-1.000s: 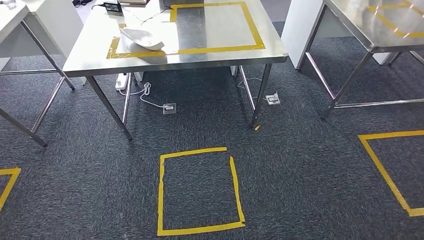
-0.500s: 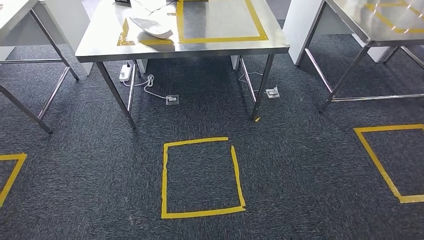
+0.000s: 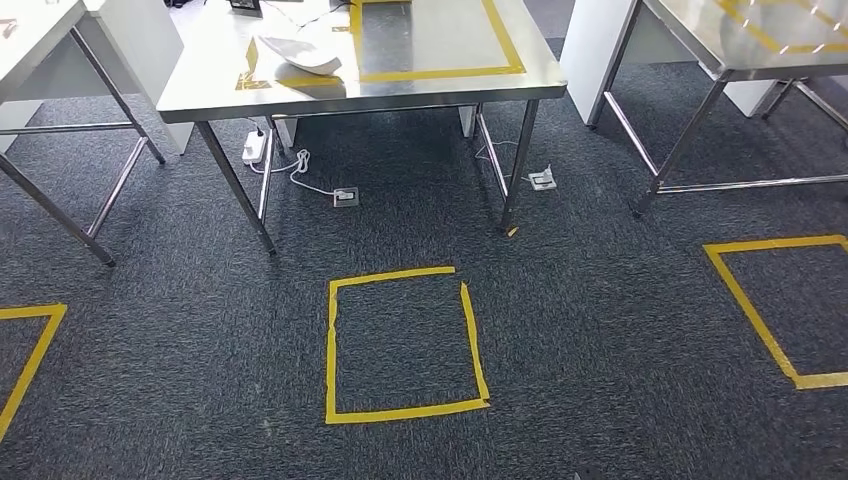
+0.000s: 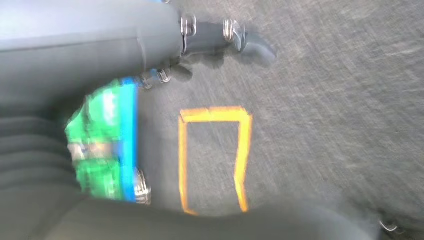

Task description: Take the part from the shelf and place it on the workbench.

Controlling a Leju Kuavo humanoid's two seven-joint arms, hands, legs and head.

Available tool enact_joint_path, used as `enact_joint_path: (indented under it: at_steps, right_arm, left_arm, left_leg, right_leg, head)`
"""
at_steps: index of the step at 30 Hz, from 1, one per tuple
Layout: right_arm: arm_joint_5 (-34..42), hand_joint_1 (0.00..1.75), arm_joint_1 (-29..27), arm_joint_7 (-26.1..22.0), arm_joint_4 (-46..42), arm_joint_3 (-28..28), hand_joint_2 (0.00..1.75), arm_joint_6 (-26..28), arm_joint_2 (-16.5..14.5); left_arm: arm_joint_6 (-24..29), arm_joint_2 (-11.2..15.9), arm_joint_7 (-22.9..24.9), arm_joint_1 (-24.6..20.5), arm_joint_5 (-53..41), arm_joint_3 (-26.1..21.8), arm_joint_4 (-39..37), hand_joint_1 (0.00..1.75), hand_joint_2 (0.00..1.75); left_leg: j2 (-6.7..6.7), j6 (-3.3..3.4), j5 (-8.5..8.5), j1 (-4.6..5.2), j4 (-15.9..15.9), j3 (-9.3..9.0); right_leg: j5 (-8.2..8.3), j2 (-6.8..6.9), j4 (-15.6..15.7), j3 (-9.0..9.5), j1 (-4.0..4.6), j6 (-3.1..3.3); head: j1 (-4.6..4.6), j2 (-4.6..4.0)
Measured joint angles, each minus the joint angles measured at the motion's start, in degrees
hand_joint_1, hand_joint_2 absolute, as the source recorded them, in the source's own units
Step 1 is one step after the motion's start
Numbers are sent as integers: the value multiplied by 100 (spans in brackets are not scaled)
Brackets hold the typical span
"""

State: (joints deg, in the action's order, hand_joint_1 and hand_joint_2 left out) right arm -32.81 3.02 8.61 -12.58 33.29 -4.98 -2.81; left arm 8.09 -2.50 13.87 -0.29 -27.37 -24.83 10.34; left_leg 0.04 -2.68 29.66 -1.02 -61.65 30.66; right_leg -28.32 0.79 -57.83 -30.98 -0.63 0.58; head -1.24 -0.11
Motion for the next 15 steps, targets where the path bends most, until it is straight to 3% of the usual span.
enact_joint_path:
  at_steps: [1, 3, 4, 5, 7, 9, 12, 14, 15]
  right_arm:
    - [103, 0, 1, -13, -59, -66, 131, 21, 10]
    - [308, 0, -10, -50, -155, -211, 44, 59, 27]
    - [418, 0, -24, -76, -199, -296, 0, 74, 34]
    - [524, 0, -45, -104, -238, -385, 0, 89, 39]
    - [755, 0, -115, -169, -312, -598, 0, 120, 49]
    - [989, 0, -215, -233, -387, -843, 0, 155, 62]
    - [1327, 0, -366, -327, -486, -1220, 0, 205, 74]
    - [1553, 0, -460, -390, -534, -1447, 0, 235, 76]
    - [1610, 0, -484, -404, -546, -1501, 0, 243, 76]
  left_arm:
    - [-12, -4, -33, 66, 85, 63, -8, 0, 175]
    - [-53, -7, -117, 170, 256, 194, -13, 0, 87]
    - [-75, -9, -162, 216, 345, 265, -10, 0, 44]
    - [-100, -10, -206, 251, 433, 335, 0, 0, 0]
    - [-152, -6, -305, 312, 625, 493, 52, 0, 0]
    - [-208, 7, -408, 361, 820, 673, 138, 0, 0]
    - [-293, 32, -552, 423, 1102, 945, 280, 0, 0]
    - [-349, 50, -649, 461, 1291, 1101, 372, 0, 0]
    - [-363, 54, -673, 471, 1338, 1138, 394, 0, 0]
  left_leg:
    - [-15, 26, -1, -2, 195, -105]
    - [-42, 131, 10, 3, 249, -90]
    - [-42, 164, 11, -1, 259, -71]
    - [-42, 191, 7, -1, 264, -66]
    - [-39, 228, -8, 4, 269, -53]
    - [-35, 268, -22, 19, 269, -43]
    - [-24, 299, -33, 39, 266, -28]
    - [-16, 309, -38, 51, 262, -20]
    - [-14, 311, -39, 54, 261, -18]
  right_leg:
    - [6, -7, -32, -23, 9, -37]
    - [21, -11, -54, -53, 32, -88]
    - [29, -14, -52, -56, 40, -59]
    - [39, -16, -44, -64, 44, -6]
    - [63, -19, -27, -73, 52, 148]
    - [84, -19, -9, -74, 52, 207]
    - [128, -21, 18, -74, 35, 133]
    - [155, -24, 36, -74, 19, -7]
    - [162, -24, 41, -74, 14, -48]
  head:
    - [8, 0]
    - [14, 0]
    - [12, 0]
    - [13, 0]
    - [14, 0]
    - [14, 0]
    - [15, 0]
    - [16, 0]
    - [16, 0]
